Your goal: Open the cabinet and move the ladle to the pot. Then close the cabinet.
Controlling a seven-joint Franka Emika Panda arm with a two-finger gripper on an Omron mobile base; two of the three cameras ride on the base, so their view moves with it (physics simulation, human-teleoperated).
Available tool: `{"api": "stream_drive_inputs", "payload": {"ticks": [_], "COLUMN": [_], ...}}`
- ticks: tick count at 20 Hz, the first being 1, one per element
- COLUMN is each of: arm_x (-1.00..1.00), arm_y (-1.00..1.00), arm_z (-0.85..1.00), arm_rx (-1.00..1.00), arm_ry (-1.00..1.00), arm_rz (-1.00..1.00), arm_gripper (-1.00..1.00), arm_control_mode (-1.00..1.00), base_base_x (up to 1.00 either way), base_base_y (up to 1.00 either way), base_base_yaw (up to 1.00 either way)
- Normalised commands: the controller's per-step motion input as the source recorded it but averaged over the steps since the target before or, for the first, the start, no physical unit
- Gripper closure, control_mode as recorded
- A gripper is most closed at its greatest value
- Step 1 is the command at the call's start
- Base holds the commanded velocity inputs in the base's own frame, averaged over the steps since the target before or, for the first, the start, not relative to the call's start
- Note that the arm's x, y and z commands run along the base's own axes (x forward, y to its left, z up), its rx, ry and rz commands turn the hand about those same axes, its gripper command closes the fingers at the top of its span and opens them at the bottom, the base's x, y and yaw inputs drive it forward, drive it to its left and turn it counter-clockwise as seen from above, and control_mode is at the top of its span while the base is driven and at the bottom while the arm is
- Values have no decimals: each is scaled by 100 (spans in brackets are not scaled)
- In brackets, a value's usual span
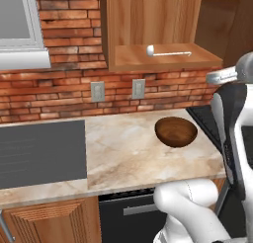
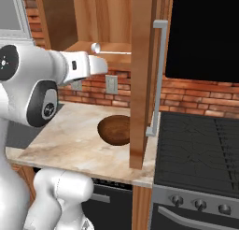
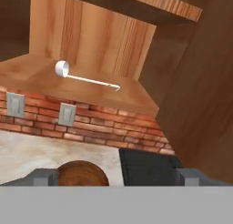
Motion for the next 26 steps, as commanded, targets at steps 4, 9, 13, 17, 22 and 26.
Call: {"api": "stream_drive_inputs", "payload": {"ticks": [4,9,13,17,22,26], "arm_x": [66,48,38,36,53,57], "arm_y": [33,11,22,47,38,18], "arm_z": [32,14,-9,-14,-18,-28], "arm_rx": [28,23,13,6,0,0], "arm_ry": [18,1,0,0,0,0], "arm_rz": [44,15,0,-3,-5,0], "arm_gripper": [-100,-100,-100,-100,-100,-100], "arm_control_mode": [-100,-100,-100,-100,-100,-100], "base_base_x": [0,0,0,0,0,0], "base_base_y": [0,0,0,0,0,0], "base_base_yaw": [0,0,0,0,0,0]}}
